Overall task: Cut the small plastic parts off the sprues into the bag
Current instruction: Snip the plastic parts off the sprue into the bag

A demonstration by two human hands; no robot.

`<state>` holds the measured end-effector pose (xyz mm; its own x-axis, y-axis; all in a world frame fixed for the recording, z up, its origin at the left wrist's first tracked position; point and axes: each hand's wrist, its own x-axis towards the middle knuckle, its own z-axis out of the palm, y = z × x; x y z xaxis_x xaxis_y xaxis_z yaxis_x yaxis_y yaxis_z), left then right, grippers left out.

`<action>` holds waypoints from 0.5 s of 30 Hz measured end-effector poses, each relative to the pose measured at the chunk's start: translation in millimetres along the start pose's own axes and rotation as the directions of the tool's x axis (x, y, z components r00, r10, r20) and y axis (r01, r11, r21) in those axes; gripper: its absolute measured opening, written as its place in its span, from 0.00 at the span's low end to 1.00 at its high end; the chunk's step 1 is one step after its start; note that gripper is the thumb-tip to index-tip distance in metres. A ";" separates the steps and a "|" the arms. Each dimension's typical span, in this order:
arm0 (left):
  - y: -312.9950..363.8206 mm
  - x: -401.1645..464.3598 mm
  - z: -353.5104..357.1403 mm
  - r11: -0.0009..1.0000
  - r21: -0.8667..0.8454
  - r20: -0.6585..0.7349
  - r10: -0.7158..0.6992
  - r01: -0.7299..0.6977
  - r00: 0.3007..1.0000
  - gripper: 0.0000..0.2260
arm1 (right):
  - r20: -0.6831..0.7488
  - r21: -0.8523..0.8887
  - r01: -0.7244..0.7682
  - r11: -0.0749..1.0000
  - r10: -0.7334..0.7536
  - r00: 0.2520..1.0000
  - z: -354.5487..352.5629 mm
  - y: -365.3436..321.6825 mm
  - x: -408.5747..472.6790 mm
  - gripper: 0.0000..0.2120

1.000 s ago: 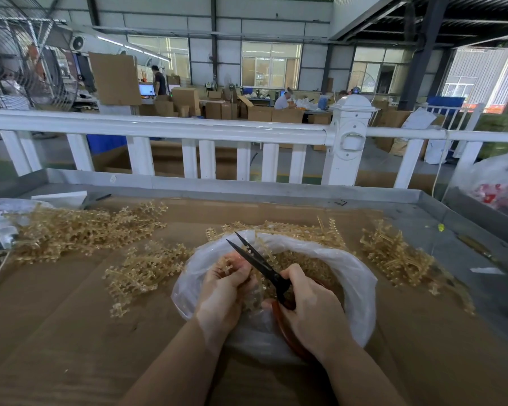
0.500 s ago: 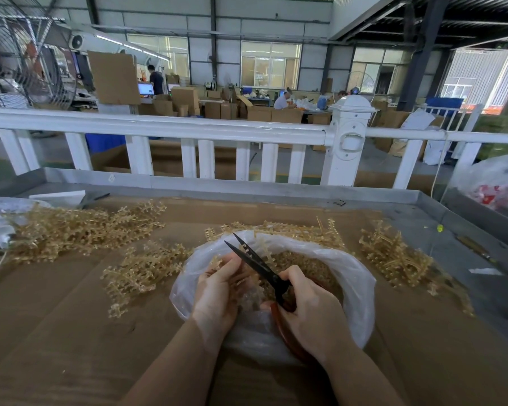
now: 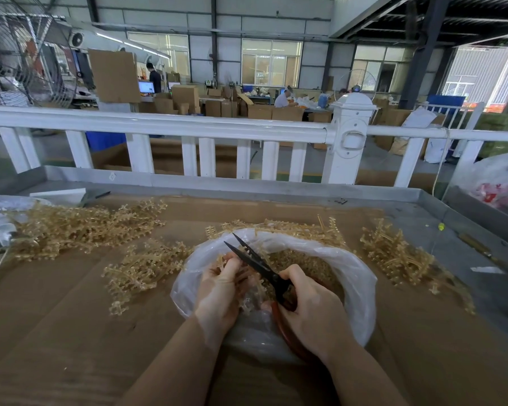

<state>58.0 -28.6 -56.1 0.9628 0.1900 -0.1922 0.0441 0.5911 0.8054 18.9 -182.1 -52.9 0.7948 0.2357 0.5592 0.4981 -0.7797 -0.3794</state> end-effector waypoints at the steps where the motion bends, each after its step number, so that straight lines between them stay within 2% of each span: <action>1: -0.1 -0.2 0.3 1.000 -0.002 0.000 0.001 -0.001 1.000 0.04 | -0.004 0.006 -0.001 1.000 0.001 1.000 0.0 -0.1 -0.1 0.17; 11: 1.5 -5.7 2.8 0.998 -0.062 0.038 0.005 -0.003 0.999 0.06 | -0.017 -0.024 0.003 1.000 -0.003 1.000 -1.1 -0.3 0.2 0.18; 15: 1.4 -9.5 4.1 0.999 -0.025 0.095 0.034 -0.032 0.995 0.03 | -0.023 -0.007 -0.004 1.000 0.004 1.000 -1.9 -1.6 -0.3 0.18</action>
<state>49.9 -32.9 -50.9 0.9847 0.1347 -0.1108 0.0071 0.6040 0.7969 17.1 -182.1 -51.1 0.7886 0.2197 0.5743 0.4927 -0.7846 -0.3763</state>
